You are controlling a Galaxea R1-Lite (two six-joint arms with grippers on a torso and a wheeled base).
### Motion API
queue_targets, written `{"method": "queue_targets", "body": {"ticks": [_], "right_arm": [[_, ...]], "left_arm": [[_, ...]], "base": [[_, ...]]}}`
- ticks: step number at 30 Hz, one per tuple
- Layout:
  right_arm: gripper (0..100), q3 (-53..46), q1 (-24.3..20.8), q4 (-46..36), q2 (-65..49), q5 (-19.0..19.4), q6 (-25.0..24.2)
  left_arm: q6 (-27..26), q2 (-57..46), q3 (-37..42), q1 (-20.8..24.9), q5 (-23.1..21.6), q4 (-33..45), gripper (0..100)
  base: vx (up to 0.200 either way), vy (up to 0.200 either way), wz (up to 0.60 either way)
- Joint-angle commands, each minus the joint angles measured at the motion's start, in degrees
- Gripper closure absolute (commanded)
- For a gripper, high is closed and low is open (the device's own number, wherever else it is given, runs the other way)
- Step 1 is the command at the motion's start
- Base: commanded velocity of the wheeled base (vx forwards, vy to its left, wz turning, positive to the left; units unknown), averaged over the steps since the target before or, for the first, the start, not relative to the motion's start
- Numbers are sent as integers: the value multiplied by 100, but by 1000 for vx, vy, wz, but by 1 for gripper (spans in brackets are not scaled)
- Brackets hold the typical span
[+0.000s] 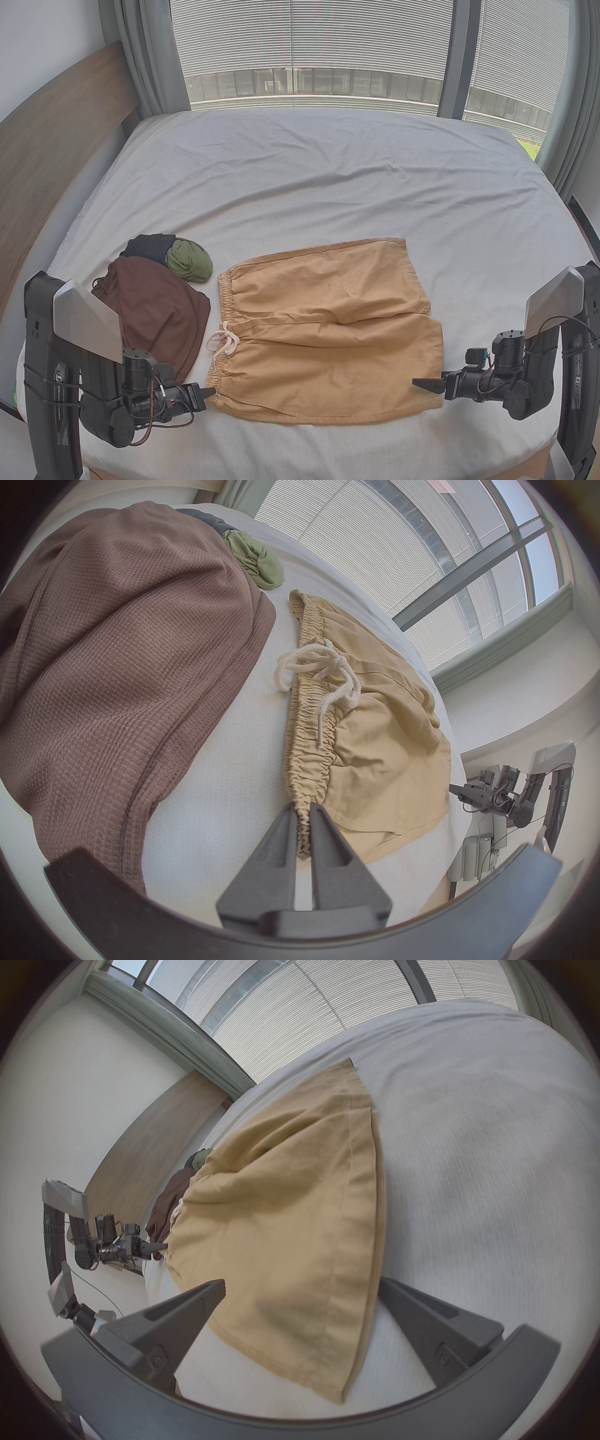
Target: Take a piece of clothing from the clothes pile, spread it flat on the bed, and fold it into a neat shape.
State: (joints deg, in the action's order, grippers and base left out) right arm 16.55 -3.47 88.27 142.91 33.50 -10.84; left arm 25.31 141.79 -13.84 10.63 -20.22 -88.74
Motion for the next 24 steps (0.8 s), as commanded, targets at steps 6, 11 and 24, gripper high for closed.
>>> {"method": "queue_targets", "body": {"ticks": [6, 11, 24], "right_arm": [[0, -504, -22, -12, 70, -1, 240], [0, -566, -136, -12, 88, 7, 240], [0, -627, -171, 6, 193, 7, 310]], "left_arm": [[0, 15, 4, 0, 1, -3, 100], [0, 15, -5, 0, 1, -3, 100], [0, 15, -5, 0, -8, -3, 100]], "base": [[0, 0, 0], [0, 0, 0], [0, 0, 0]]}}
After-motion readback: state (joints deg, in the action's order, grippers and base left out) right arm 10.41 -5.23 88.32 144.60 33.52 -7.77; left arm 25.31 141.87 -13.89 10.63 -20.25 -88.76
